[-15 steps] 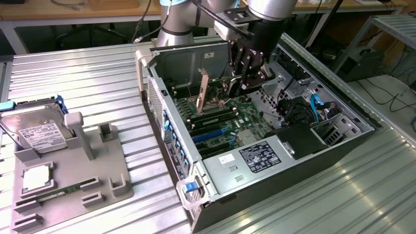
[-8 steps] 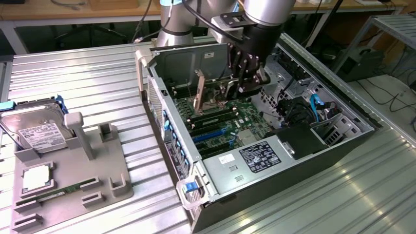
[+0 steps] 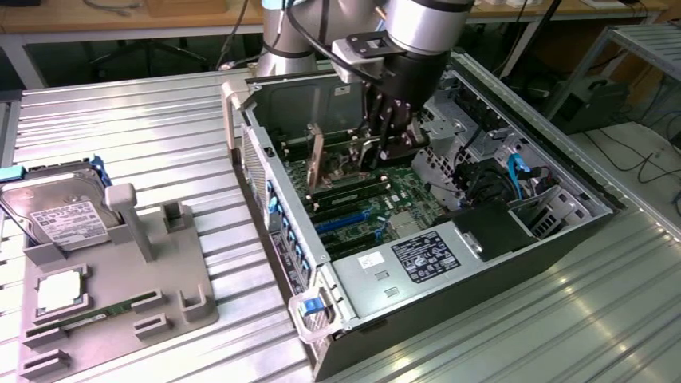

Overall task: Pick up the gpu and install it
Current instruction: 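Insert the gpu into the slot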

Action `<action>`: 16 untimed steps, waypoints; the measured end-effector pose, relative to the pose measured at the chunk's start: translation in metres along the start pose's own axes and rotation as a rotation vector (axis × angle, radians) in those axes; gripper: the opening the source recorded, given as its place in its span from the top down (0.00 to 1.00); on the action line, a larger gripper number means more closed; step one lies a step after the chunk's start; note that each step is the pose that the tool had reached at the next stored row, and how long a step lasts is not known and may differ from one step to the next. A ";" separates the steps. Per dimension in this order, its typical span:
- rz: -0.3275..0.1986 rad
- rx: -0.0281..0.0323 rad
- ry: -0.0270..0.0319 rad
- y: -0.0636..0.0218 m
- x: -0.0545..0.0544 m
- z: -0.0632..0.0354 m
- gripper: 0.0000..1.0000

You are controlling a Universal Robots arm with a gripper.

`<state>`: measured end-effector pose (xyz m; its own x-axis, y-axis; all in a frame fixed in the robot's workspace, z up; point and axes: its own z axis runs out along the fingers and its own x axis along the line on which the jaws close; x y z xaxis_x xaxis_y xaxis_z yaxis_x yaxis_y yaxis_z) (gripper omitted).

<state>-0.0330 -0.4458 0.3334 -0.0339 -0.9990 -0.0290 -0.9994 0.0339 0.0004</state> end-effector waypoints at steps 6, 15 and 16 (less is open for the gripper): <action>-0.002 -0.0002 0.0000 0.0029 0.006 0.0109 0.72; -0.003 -0.0004 -0.0007 0.0096 0.007 0.0279 0.72; -0.004 -0.0009 -0.0006 0.0096 0.007 0.0295 0.72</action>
<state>-0.0429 -0.4521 0.3037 -0.0296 -0.9991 -0.0296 -0.9996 0.0295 0.0011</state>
